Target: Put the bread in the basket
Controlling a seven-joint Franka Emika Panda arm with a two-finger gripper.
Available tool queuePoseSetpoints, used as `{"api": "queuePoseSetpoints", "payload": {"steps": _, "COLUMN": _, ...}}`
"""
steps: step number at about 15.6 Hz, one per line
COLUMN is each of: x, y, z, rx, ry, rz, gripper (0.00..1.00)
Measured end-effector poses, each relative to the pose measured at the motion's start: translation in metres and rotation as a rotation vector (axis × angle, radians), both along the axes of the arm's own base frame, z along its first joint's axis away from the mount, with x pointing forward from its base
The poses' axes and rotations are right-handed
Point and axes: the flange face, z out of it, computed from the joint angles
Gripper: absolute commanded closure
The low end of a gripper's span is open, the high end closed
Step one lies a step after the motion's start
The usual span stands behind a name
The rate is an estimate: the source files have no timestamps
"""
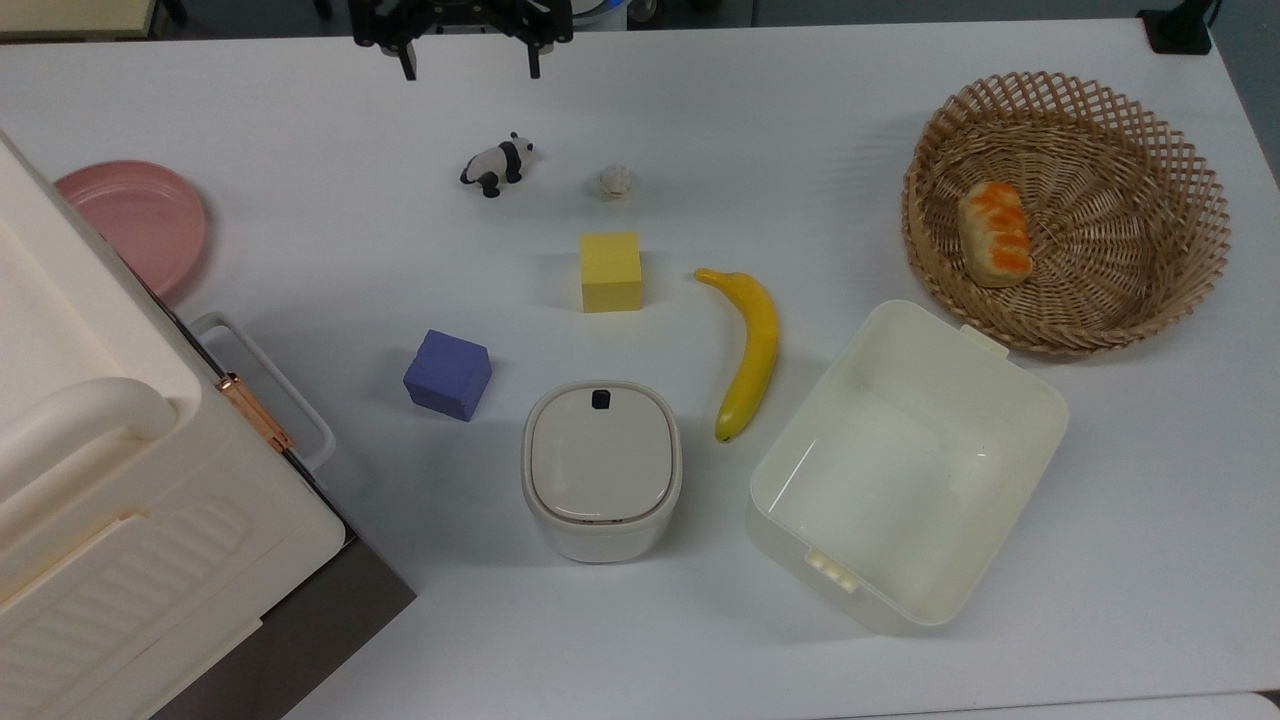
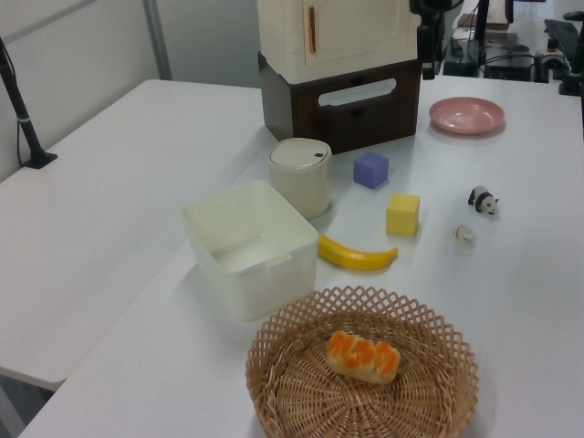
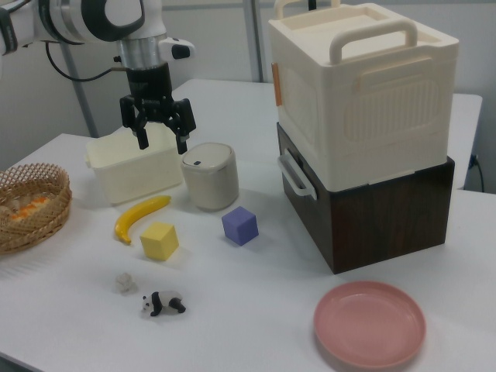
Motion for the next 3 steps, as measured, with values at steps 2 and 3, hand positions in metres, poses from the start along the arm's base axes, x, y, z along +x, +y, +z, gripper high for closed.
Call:
{"api": "queuePoseSetpoints", "payload": {"steps": 2, "x": -0.0002, "y": -0.0022, "z": 0.0002, "rx": -0.001, "ry": 0.0, "rz": -0.004, "gripper": 0.0}}
{"api": "queuePoseSetpoints", "payload": {"steps": 3, "x": -0.0002, "y": -0.0024, "z": 0.0001, "rx": -0.001, "ry": 0.0, "rz": -0.004, "gripper": 0.0}}
